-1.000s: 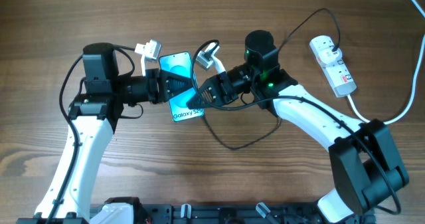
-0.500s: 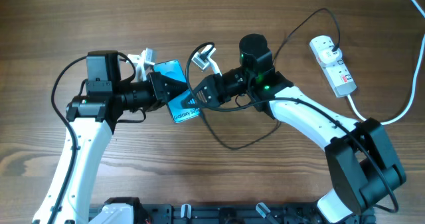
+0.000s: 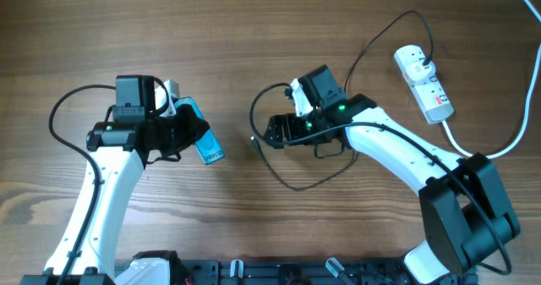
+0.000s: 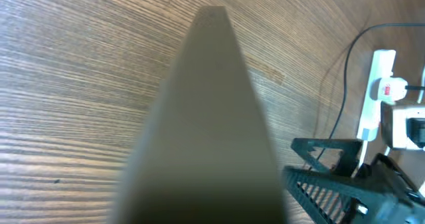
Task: Plug charger to phone and switch on socket
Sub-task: 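Open the right gripper and pull it back from the phone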
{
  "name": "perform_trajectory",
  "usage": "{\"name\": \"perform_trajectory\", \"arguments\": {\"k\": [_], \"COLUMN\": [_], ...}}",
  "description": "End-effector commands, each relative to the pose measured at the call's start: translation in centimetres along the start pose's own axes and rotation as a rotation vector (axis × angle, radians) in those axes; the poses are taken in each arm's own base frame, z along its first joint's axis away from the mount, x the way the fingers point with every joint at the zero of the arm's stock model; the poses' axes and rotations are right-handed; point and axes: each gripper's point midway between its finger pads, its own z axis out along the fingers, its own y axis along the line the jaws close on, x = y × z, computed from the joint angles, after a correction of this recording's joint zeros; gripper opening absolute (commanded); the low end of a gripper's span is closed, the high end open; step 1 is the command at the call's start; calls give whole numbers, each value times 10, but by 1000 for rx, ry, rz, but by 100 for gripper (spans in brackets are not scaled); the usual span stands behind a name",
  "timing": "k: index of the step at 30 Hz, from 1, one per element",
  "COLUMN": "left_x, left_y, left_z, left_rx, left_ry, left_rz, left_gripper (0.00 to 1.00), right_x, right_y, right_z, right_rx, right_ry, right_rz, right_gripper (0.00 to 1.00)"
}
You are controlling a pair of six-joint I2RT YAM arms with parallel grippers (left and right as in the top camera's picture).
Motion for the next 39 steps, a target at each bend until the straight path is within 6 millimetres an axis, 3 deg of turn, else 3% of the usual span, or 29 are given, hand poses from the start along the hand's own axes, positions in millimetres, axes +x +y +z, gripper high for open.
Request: {"name": "perform_trajectory", "arguments": {"k": [1,6,11,18,21,27,29,34,39], "left_x": [1,2,2,-6,-10,-12,-11,-11,-8], "left_y": [3,11,17,44,43,48,52,33,35], "left_z": [-1,-1,-1,-6,-6,5,13,22,21], "left_rx": [-15,-57,-91,-239,-237,-250,-256,-147,-154], "left_ry": [-1,-1,-5,-76,-90,-68,-48,-11,0], "left_rz": [14,1,-17,-112,-108,-114,-121,-117,-122], "left_gripper": [4,4,4,4,4,4,4,4,4], "right_x": [5,46,67,70,70,45,35,42,65], "right_y": [-15,-32,-50,-22,-8,6,6,0,-36], "right_z": [-5,-11,-17,0,11,22,22,26,29], "right_rx": [96,164,313,352,326,286,303,314,448], "right_ry": [7,182,266,227,192,71,28,70,189], "right_rz": [-57,-149,-237,-399,-452,-570,-579,-589,-516], "right_gripper": [100,100,100,98,99,100,100,100,97]}}
